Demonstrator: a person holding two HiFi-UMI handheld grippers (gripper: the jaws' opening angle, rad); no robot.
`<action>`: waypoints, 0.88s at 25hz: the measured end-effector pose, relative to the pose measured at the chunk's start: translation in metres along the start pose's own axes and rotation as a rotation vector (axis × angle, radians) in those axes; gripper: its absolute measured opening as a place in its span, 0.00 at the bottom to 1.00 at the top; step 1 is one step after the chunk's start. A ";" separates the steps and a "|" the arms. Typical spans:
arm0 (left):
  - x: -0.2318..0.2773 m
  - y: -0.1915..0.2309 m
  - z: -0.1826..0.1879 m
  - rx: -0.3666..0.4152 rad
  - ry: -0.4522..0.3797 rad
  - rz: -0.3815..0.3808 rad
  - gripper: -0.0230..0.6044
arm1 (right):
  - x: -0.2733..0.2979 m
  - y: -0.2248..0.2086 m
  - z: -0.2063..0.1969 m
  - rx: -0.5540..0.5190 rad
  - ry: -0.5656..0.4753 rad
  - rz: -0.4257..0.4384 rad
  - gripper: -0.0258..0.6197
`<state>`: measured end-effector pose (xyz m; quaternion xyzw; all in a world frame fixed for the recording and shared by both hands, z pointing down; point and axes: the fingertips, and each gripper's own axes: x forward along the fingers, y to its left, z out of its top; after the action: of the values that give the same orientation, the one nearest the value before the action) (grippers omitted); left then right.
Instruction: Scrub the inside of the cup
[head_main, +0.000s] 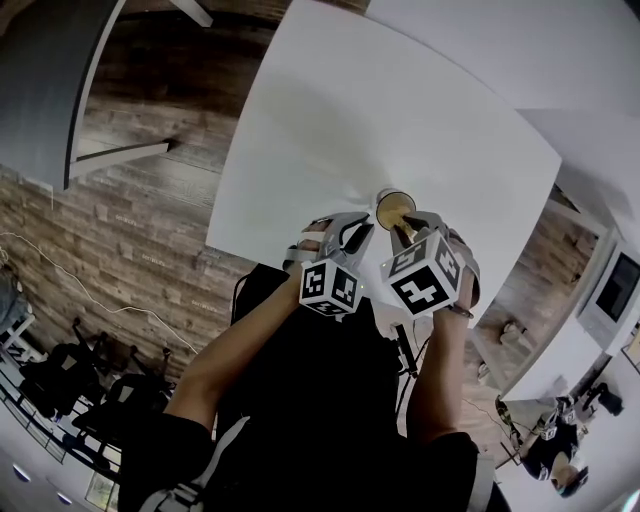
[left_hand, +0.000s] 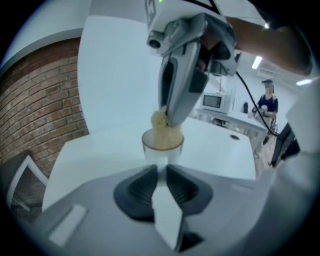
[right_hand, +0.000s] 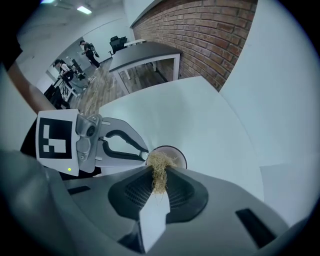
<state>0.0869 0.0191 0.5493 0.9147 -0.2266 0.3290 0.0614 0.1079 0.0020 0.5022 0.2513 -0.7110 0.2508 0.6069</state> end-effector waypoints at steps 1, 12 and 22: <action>0.000 -0.001 0.000 0.001 0.003 -0.001 0.13 | -0.006 0.000 0.000 0.003 -0.009 -0.005 0.12; 0.000 -0.001 -0.005 0.027 0.056 -0.039 0.14 | -0.088 -0.004 -0.009 0.179 -0.408 -0.145 0.12; -0.038 0.014 0.027 -0.031 0.018 -0.019 0.25 | -0.188 -0.020 -0.025 0.491 -1.047 -0.348 0.13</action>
<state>0.0705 0.0133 0.5039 0.9128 -0.2226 0.3329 0.0804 0.1650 0.0139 0.3209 0.5867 -0.7851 0.1475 0.1327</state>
